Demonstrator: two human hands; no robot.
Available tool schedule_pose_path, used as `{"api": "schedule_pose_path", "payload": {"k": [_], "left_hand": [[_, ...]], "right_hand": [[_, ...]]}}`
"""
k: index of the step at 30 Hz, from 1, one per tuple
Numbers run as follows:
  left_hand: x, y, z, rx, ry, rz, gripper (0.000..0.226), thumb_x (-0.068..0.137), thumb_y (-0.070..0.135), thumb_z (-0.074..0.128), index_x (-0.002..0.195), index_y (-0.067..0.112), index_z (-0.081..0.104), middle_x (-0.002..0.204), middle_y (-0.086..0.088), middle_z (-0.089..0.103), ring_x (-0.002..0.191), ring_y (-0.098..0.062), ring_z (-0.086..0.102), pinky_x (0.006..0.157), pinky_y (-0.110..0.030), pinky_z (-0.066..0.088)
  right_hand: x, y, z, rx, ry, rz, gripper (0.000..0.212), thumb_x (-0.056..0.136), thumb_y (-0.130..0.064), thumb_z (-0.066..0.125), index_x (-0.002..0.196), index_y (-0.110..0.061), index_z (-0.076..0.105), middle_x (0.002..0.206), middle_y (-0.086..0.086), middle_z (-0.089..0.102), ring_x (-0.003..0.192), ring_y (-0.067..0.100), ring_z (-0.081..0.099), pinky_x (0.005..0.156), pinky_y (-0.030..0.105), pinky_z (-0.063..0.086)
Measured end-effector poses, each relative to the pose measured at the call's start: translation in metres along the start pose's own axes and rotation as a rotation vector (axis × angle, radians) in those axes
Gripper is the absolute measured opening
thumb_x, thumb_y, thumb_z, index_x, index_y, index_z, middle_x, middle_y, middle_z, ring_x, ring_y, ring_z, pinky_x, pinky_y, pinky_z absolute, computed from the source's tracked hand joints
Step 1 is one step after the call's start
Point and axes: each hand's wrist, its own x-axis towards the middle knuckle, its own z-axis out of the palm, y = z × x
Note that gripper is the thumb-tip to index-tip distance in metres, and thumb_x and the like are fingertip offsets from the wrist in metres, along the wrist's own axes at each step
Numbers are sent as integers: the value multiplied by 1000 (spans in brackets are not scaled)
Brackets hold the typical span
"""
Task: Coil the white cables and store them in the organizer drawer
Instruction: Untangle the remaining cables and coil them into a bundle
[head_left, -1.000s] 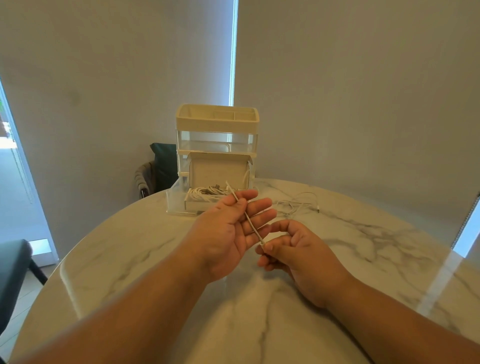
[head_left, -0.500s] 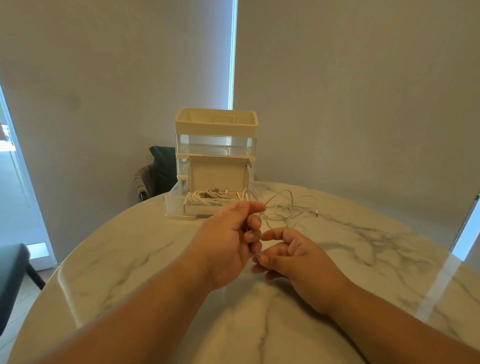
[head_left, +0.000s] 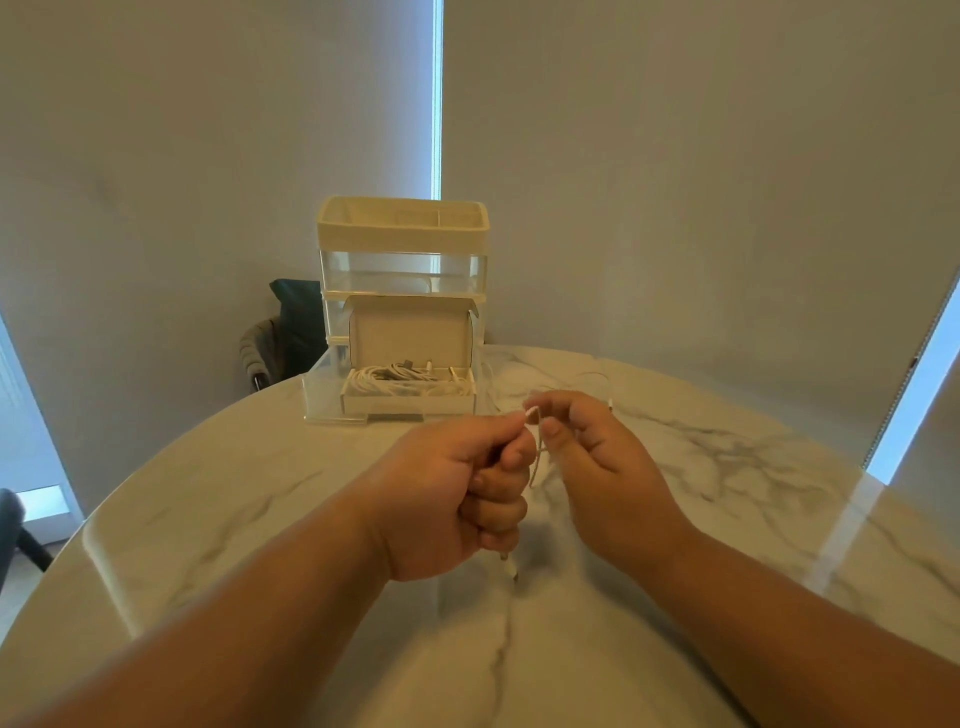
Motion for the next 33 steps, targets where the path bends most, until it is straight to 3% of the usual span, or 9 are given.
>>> {"api": "schedule_pose_path", "payload": {"k": [5, 8, 12, 15, 18, 21, 25, 30, 33], "left_hand": [[-3, 6, -7, -9, 63, 41, 32, 90, 29, 46, 60, 17, 45, 49, 3, 23, 46, -14, 21, 54, -30, 31], [-4, 13, -17, -38, 137, 85, 36, 98, 26, 40, 64, 15, 47, 49, 1, 28, 46, -15, 33, 55, -31, 39], [-3, 15, -24, -44, 232, 115, 34, 100, 25, 39, 72, 15, 55, 53, 3, 32, 46, -10, 28, 48, -26, 28], [0, 12, -22, 6, 307, 120, 29, 101, 24, 42, 80, 13, 59, 55, 3, 31, 47, -11, 25, 49, -27, 23], [2, 8, -17, 31, 320, 122, 29, 101, 23, 41, 78, 14, 57, 56, 2, 27, 51, -12, 22, 53, -29, 20], [2, 8, -14, 49, 325, 151, 29, 100, 22, 40, 76, 14, 53, 57, 2, 24, 52, -13, 21, 54, -30, 21], [0, 10, -16, 78, 344, 178, 30, 99, 21, 41, 72, 14, 53, 55, 2, 25, 51, -13, 21, 51, -29, 22], [-1, 13, -16, 186, 365, 189, 28, 98, 15, 39, 72, 13, 52, 55, 0, 27, 51, -14, 21, 50, -29, 20], [-2, 14, -17, 197, 388, 208, 30, 99, 15, 39, 72, 12, 52, 55, 0, 27, 51, -14, 21, 49, -29, 20]], "right_hand": [[7, 17, -13, -244, -89, 90, 24, 96, -20, 59, 108, -41, 59, 107, -19, 62, 100, -3, 57, 84, 15, 44], [13, 27, -27, -306, -49, 112, 18, 95, -16, 60, 95, -34, 67, 94, -15, 68, 88, -4, 59, 73, 14, 43], [15, 25, -38, -337, -49, -28, 10, 88, -24, 66, 79, -26, 70, 77, -8, 64, 78, 7, 59, 68, 22, 43], [10, 15, -33, -323, -139, -194, 44, 89, -54, 53, 78, -16, 72, 73, -2, 61, 76, 12, 58, 70, 27, 44], [5, 7, -22, -376, -157, -231, 41, 88, -54, 54, 75, -18, 71, 71, -5, 62, 74, 11, 58, 69, 27, 45], [0, 3, -16, -337, -304, -122, 26, 90, -41, 65, 82, -19, 75, 70, -7, 66, 69, 8, 60, 67, 27, 50], [-6, 2, -15, -231, -544, 89, 30, 102, -34, 48, 93, -29, 76, 86, -7, 72, 72, 5, 61, 76, 27, 51], [-3, 7, -17, -26, -215, 155, 35, 92, -38, 41, 109, -32, 71, 101, -12, 71, 95, 1, 61, 83, 16, 48], [2, 16, -22, 94, -52, 147, 38, 86, -32, 39, 104, -20, 71, 100, -8, 72, 94, 3, 62, 84, 22, 47]]}}
